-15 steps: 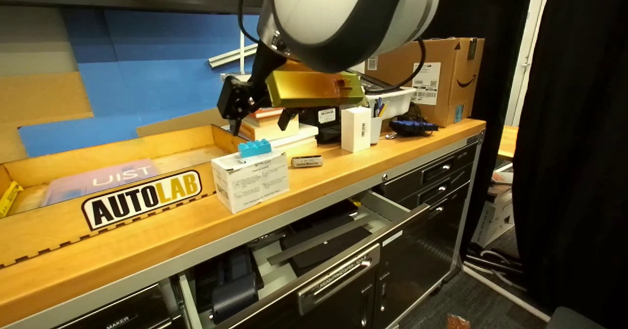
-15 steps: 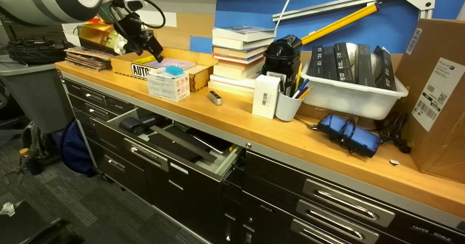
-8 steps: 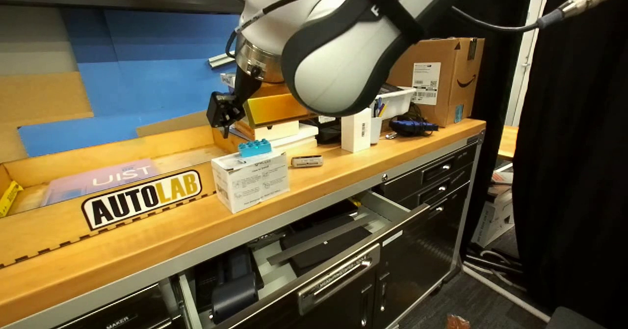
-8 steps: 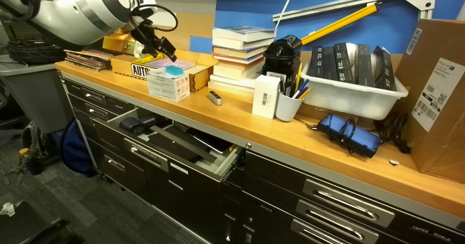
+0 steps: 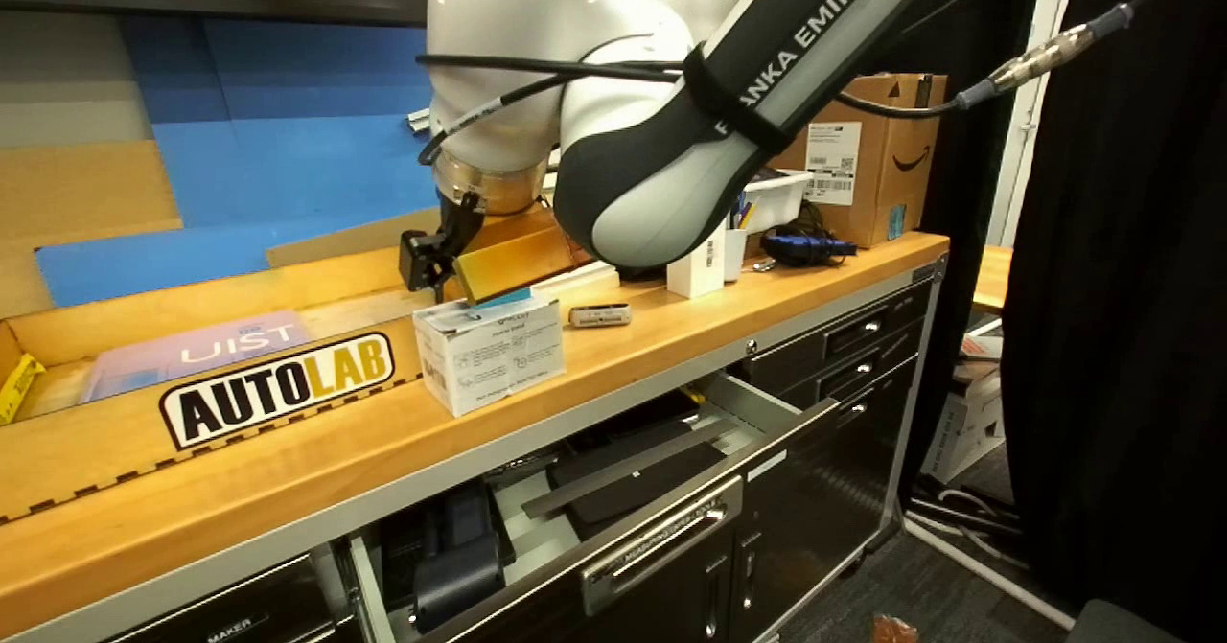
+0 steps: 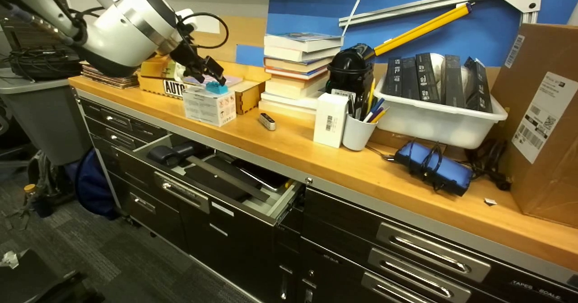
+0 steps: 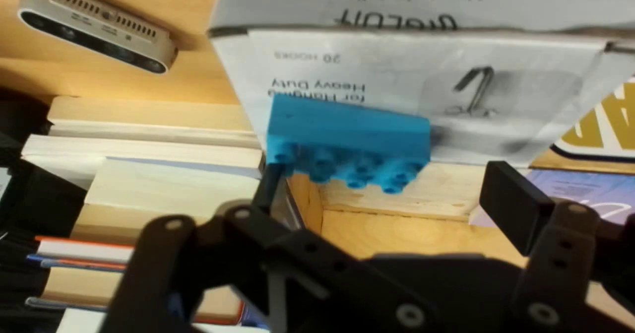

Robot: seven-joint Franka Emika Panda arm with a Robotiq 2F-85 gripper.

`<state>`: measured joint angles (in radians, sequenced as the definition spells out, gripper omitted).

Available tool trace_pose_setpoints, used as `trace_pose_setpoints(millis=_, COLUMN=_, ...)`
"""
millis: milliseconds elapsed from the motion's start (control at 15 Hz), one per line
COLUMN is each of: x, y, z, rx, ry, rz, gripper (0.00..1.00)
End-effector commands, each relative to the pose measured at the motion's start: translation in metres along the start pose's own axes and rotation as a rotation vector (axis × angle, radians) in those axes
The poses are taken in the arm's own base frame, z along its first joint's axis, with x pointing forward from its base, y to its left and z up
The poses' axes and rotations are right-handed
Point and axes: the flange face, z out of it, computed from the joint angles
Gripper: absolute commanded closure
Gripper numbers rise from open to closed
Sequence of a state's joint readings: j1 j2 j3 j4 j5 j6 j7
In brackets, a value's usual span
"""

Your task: Pick up the blue object from the counter and put it in the open drawer and close it

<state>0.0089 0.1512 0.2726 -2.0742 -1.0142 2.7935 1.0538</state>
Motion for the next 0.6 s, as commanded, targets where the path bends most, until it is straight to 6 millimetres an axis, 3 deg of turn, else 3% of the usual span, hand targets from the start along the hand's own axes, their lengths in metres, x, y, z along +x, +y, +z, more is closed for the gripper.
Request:
trace_pose_setpoints(millis=0, x=0.0075, y=-0.0035, z=0.0144, rx=-0.044, ry=0.016, rz=0.002, gripper=0.00)
trace_pose_setpoints(millis=533, x=0.0159, y=0.0033, z=0.0103, rx=-0.084, ry=0.033, rz=0.020, gripper=0.00)
